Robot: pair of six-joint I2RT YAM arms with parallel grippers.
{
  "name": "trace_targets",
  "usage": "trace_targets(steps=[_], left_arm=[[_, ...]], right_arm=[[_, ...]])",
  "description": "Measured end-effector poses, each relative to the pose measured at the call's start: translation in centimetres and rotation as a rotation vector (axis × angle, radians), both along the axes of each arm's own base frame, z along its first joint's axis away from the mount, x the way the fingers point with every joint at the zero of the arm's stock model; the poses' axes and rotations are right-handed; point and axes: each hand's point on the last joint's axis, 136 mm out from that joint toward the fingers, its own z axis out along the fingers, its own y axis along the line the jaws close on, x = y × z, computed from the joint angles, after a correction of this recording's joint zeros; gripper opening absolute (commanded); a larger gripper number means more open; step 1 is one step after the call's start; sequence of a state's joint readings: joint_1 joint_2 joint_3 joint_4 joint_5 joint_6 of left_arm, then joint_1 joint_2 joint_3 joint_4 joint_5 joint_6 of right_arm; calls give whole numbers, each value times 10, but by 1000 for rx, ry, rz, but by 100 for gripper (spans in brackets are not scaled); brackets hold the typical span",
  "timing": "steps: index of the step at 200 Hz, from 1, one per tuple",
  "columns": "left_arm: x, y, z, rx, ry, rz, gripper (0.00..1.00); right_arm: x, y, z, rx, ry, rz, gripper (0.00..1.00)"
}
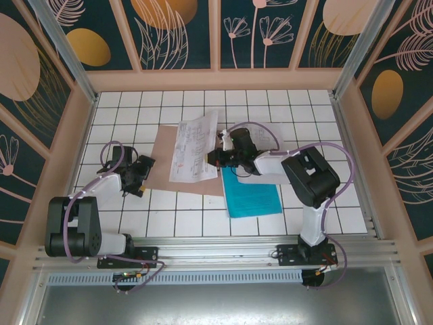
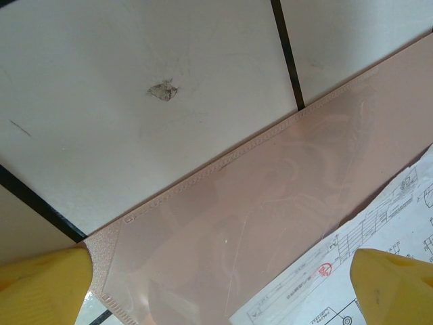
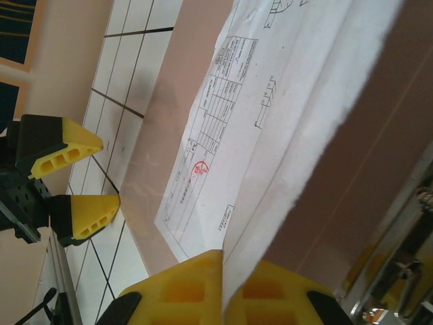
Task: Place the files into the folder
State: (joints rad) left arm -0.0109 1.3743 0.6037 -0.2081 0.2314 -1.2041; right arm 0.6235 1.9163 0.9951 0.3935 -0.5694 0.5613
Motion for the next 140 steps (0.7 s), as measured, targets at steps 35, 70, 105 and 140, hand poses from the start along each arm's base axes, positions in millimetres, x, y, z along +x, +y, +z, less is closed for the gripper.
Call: trace_targets(steps=[35,70,105,140], left_arm=[[0,0,0,0,-3,0,99],[0,0,-1,-7,-5,1,99],[0,0,0,-7,-7,1,99],[-1,0,-1,-8,-8,1,99]], right_arm=[[1,6,-6,17,15,-16,0],[-4,13,-21,14,58,-28,0],[-7,20,-25,31,85,-35,0],[-7,23,-31,46,111,-50,0]])
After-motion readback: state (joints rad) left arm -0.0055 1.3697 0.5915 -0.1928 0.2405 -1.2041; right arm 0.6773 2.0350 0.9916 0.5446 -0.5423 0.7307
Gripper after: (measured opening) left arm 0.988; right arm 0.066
